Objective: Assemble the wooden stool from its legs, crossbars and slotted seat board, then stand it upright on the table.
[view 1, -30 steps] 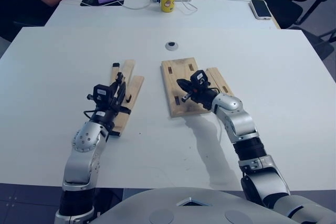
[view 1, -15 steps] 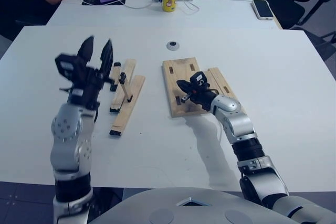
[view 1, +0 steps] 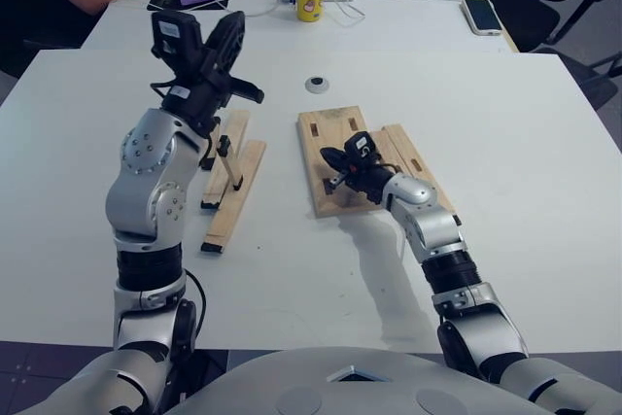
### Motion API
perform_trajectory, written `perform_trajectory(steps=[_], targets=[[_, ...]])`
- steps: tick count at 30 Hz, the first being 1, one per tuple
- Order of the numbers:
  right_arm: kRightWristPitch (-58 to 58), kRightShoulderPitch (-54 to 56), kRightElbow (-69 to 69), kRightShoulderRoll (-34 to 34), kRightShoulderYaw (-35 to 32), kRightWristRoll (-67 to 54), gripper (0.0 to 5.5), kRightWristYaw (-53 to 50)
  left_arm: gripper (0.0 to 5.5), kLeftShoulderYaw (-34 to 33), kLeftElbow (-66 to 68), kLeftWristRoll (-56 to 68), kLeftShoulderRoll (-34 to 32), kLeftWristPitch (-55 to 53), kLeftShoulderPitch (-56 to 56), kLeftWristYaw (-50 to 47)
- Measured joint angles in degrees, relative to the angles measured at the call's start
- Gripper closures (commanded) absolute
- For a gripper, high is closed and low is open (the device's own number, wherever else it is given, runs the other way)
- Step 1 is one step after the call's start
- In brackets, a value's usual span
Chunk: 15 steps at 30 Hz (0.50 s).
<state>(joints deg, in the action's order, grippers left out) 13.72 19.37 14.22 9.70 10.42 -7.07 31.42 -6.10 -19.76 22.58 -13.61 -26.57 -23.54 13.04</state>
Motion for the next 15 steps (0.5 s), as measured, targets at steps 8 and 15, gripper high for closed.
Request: perform_trajectory(steps=[8,15], targets=[[-0.4,-0.8,-0.1,-0.1,0.0,0.1,5.50,-1.2,5.49,-0.7,-1.2,1.6,-1.0,-5.5,1.3,0.1],[-0.9,-0.8,-0.1,-0.1,-0.1,0.1,5.50,-1.7,5.49,-0.2,0.4,3.1,-0.8,-9.5,2.4,0.3]])
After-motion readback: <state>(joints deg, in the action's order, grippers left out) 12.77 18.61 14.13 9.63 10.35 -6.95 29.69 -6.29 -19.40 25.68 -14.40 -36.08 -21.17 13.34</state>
